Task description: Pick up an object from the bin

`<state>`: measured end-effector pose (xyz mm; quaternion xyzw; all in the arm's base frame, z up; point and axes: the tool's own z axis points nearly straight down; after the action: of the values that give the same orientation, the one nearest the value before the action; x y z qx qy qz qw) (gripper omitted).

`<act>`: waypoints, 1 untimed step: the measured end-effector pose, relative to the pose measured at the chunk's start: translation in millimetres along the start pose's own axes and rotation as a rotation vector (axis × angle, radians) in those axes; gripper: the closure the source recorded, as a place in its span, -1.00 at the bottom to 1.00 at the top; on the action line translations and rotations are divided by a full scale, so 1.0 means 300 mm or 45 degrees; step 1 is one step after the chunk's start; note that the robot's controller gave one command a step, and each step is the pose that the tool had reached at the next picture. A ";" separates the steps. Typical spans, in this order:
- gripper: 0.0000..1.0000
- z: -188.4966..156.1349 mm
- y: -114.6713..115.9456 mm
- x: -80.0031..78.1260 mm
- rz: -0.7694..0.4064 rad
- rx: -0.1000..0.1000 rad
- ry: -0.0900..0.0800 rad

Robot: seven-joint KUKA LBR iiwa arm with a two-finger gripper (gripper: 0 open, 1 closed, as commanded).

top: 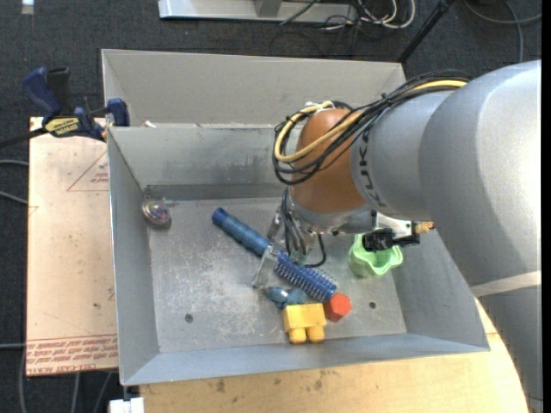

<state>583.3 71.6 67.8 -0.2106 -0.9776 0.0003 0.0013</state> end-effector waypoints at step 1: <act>-1.00 0.000 0.002 -0.001 0.000 -0.002 0.000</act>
Offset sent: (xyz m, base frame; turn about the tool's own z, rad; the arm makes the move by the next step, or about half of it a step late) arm 0.0000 0.0000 0.0000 0.0000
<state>583.7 72.0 67.9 -0.2107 -0.9775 -0.0004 0.0010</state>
